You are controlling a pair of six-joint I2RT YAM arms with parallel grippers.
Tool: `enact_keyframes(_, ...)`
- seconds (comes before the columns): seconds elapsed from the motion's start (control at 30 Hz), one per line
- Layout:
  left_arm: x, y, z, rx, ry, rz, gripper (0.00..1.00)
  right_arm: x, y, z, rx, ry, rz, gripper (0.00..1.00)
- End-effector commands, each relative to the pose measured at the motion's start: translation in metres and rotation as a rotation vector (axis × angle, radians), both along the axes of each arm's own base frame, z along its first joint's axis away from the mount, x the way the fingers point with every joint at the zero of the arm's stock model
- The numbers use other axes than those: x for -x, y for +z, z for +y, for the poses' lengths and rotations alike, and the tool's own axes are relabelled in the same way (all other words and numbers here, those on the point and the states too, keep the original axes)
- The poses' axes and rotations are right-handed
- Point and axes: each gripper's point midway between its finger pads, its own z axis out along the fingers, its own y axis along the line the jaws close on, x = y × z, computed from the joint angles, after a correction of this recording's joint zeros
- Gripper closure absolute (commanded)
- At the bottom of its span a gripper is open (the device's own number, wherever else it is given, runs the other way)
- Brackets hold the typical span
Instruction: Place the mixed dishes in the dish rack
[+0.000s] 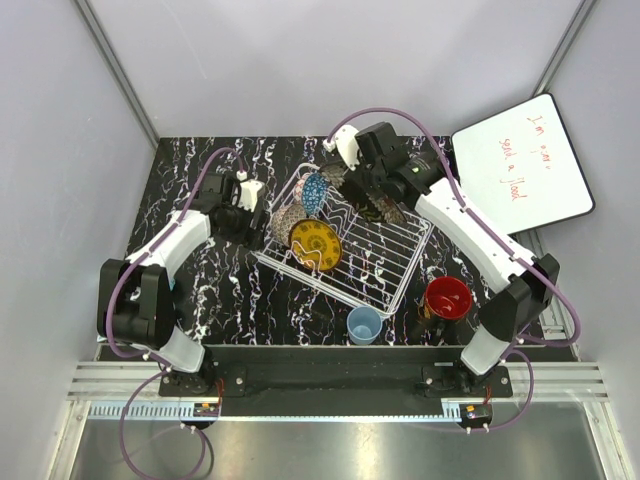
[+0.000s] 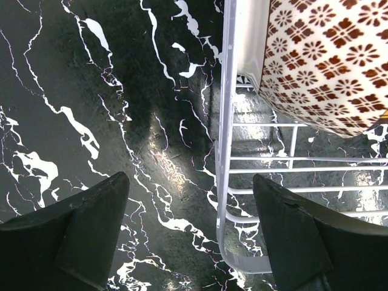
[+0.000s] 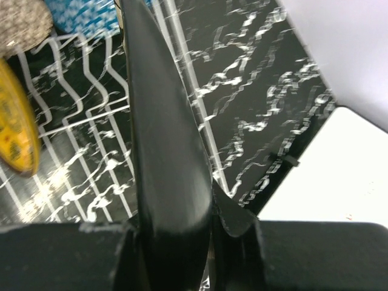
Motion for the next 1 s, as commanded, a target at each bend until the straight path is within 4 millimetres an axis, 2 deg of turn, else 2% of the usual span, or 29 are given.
enact_keyframes(0.0,0.002,0.007,0.009,-0.041,0.027,0.008,0.12,0.000,0.019,0.021,-0.125,0.048,-0.037,1.00)
enact_keyframes(0.4,-0.006,0.014,0.007,-0.034,0.044,-0.001,0.12,-0.006,-0.018,0.038,-0.104,0.088,0.045,1.00)
enact_keyframes(0.97,-0.003,0.024,0.008,-0.042,0.024,-0.040,0.11,-0.034,-0.071,0.073,-0.078,0.116,0.153,1.00)
